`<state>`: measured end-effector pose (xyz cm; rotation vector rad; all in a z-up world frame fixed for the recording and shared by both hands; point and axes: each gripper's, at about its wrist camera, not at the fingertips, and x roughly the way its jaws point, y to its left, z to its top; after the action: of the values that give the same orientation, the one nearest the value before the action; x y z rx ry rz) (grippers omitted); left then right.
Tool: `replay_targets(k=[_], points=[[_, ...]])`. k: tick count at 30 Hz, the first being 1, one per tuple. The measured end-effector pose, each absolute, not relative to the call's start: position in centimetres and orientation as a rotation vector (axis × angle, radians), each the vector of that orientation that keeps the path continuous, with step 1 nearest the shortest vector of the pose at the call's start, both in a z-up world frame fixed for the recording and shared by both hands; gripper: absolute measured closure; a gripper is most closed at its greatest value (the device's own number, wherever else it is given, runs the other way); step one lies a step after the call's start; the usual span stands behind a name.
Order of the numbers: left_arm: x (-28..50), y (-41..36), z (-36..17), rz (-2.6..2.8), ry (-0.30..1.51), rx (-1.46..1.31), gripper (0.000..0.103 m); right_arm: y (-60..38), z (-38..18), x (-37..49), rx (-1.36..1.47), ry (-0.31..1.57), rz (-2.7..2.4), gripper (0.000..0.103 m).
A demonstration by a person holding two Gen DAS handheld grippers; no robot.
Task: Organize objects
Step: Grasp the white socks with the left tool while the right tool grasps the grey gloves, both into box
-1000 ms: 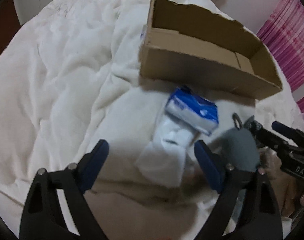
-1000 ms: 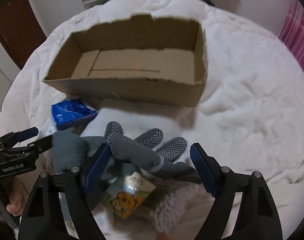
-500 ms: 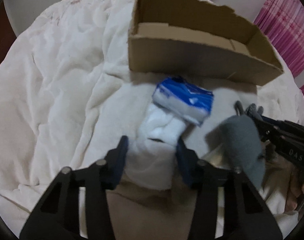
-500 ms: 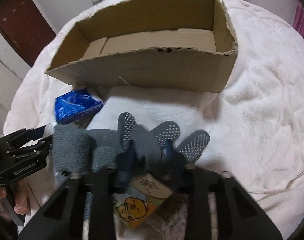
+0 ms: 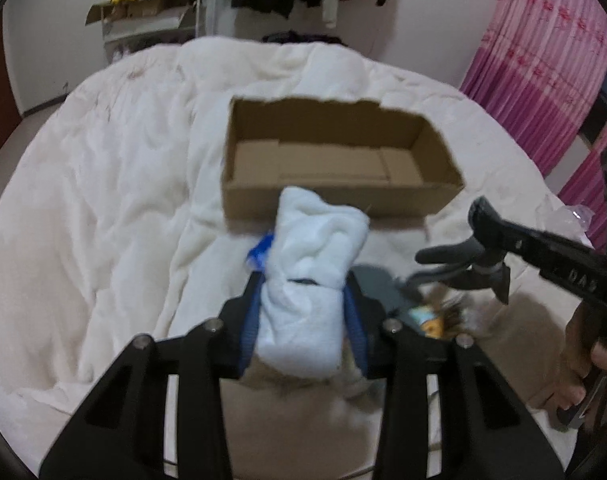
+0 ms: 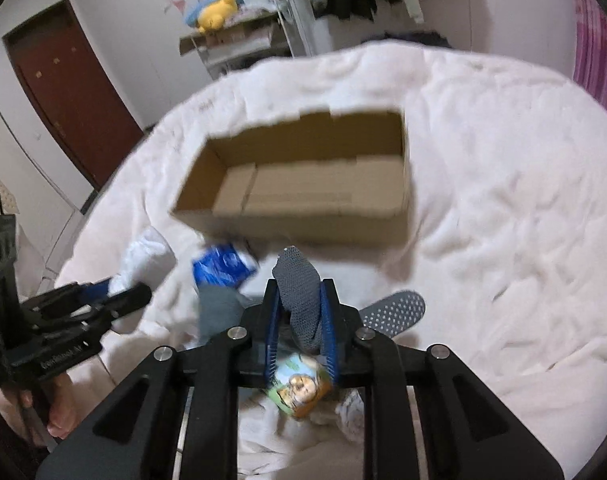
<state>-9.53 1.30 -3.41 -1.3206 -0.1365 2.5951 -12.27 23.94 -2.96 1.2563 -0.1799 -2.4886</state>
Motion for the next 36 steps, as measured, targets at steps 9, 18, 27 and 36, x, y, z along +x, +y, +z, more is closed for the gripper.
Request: replay_targets(k=[9,18,27,36], points=[[-13.5,3.0,1.7,2.667,-0.104,-1.157,0.062,25.4,4.3,-15.5,1.1,-0.152,-2.56,0.083],[-20.7,4.4,-1.0,2.668,-0.143,-1.137,0.062,23.8,2.9,-21.6,1.053,-0.141,-2.541,0.083],[-24.2,4.9,-7.6,2.637,-0.139,-1.328,0.061,23.4,-4.2,-24.4,1.183,-0.177,-2.457,0.08],[-22.9,4.5,-8.1,2.64,-0.192,-1.335,0.019,24.1,-5.5,-23.9,1.242,-0.196,-2.491,0.043]])
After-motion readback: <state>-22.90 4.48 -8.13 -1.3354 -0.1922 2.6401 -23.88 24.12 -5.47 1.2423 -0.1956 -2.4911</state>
